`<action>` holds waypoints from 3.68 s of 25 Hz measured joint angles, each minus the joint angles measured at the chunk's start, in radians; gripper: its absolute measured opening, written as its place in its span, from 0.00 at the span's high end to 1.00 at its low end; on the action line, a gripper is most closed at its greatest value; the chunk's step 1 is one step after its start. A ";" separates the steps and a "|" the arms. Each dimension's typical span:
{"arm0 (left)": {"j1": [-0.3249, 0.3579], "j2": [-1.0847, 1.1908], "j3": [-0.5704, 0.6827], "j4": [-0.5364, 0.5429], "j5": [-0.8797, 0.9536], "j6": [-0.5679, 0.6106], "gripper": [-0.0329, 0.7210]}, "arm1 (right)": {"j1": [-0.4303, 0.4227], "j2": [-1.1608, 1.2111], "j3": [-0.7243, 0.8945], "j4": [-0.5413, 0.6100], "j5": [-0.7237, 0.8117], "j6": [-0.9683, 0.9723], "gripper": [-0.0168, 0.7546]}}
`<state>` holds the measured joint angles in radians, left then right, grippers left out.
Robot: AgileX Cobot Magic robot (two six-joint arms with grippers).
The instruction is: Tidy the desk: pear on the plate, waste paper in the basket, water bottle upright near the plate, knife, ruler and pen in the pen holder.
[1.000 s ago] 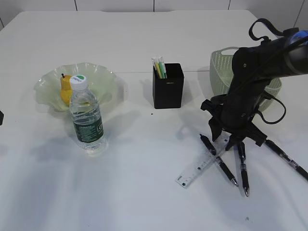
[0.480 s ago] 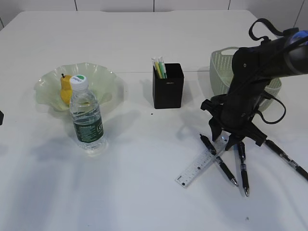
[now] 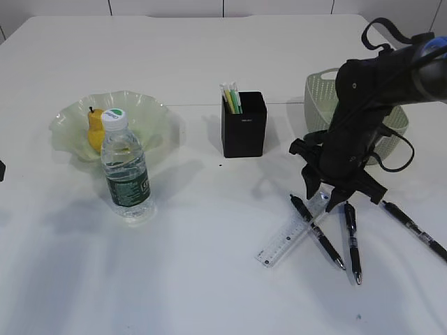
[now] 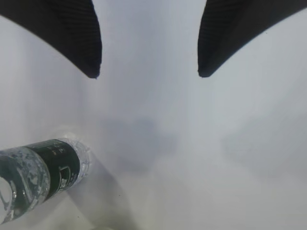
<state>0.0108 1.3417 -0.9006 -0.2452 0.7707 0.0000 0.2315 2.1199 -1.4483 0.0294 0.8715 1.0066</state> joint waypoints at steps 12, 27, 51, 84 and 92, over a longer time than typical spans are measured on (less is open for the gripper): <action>0.000 0.000 0.000 0.000 -0.002 0.000 0.36 | 0.000 0.000 -0.142 -0.002 0.129 -0.084 0.62; 0.000 0.000 0.000 0.000 -0.012 0.000 0.36 | 0.000 0.000 -0.455 -0.080 0.216 -0.265 0.62; 0.000 0.000 0.000 0.000 -0.018 0.000 0.36 | 0.000 0.012 -0.601 -0.177 -0.498 -0.565 0.62; 0.000 0.000 0.000 0.002 -0.052 0.000 0.36 | 0.078 0.182 -0.603 -0.322 -0.554 -0.580 0.62; 0.000 0.000 0.000 0.002 -0.052 0.000 0.36 | 0.078 0.191 -0.603 -0.319 -0.491 -0.580 0.62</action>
<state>0.0108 1.3417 -0.9006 -0.2434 0.7190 0.0000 0.3093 2.3104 -2.0515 -0.2893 0.3804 0.4264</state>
